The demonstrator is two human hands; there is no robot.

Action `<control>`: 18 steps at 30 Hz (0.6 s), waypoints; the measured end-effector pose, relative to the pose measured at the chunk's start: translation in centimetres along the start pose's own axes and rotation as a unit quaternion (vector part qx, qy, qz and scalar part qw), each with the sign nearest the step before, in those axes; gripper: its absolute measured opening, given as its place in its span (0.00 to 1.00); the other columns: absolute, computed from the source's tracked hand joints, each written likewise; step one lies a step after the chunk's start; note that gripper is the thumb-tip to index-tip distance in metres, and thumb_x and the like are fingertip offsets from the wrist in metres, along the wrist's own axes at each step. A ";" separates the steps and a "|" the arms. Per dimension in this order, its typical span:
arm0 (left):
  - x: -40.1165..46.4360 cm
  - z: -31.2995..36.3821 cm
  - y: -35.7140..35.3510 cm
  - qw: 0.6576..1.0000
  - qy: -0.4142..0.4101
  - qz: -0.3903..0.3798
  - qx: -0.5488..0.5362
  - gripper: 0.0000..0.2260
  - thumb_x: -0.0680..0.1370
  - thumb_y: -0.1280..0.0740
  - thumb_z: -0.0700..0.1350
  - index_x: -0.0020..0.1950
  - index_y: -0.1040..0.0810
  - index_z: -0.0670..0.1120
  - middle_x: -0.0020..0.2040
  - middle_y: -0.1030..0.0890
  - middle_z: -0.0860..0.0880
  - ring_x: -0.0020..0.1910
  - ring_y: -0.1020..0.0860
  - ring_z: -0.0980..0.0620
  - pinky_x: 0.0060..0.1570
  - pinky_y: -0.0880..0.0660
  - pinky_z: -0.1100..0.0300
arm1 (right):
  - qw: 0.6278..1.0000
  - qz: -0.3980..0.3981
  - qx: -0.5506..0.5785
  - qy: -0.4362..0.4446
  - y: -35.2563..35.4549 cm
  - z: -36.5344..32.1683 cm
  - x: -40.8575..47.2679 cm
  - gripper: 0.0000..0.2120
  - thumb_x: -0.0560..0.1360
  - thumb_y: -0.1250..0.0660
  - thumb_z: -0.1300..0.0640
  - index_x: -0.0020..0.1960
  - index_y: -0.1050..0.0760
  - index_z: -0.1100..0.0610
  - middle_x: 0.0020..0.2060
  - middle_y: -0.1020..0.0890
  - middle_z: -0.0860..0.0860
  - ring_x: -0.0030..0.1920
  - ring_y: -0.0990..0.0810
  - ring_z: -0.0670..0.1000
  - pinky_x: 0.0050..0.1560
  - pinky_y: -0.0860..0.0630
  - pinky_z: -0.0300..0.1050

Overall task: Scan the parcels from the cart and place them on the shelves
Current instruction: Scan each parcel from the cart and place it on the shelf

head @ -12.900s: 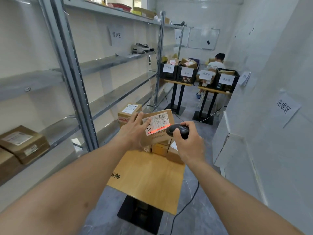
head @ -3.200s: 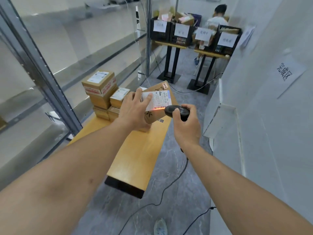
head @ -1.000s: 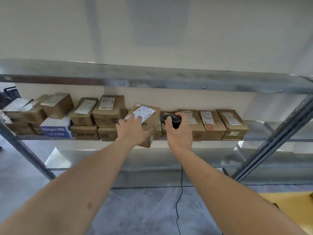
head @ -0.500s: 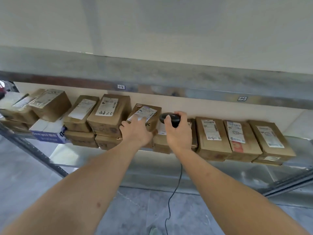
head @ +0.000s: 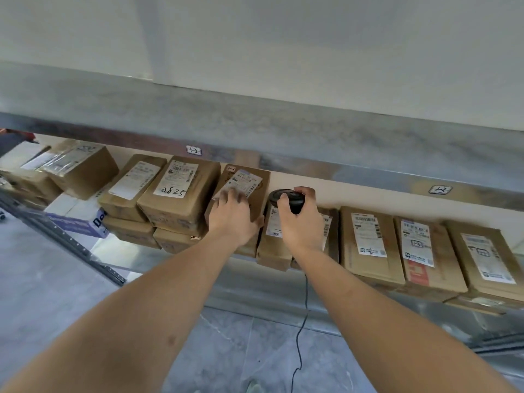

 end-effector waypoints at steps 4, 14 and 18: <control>0.1 0.2 0.1 1.000 -0.013 -0.021 0.008 0.39 0.79 0.39 0.70 0.79 0.34 0.42 0.78 0.36 0.38 0.78 0.38 0.35 0.75 0.36 0.40 | 1.000 0.006 -0.001 -0.002 0.0 -0.1 0.0 0.17 0.82 0.35 0.42 0.68 0.31 0.46 0.46 0.19 0.44 0.48 0.20 0.52 0.51 0.23 0.49; -0.4 1.1 3.6 0.991 -0.123 -0.052 0.008 0.28 0.83 0.41 0.60 0.80 0.33 0.48 0.79 0.34 0.42 0.77 0.35 0.36 0.74 0.33 0.39 | 0.999 0.041 0.023 -0.012 0.9 -1.9 -1.4 0.17 0.82 0.35 0.43 0.68 0.31 0.46 0.42 0.23 0.37 0.48 0.21 0.51 0.51 0.27 0.46; -1.3 1.6 5.3 0.983 -0.172 -0.063 0.020 0.25 0.83 0.39 0.59 0.76 0.29 0.48 0.75 0.29 0.42 0.73 0.30 0.35 0.71 0.30 0.40 | 0.996 0.087 0.022 -0.015 2.0 -2.6 -3.1 0.17 0.82 0.35 0.42 0.68 0.31 0.45 0.46 0.20 0.42 0.50 0.20 0.52 0.51 0.25 0.49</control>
Point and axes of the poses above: each hand's wrist, its own x-axis towards the middle knuckle, its own y-axis out of the back of the hand, z = x × y, the point moved 7 cm from there along x, towards the middle knuckle
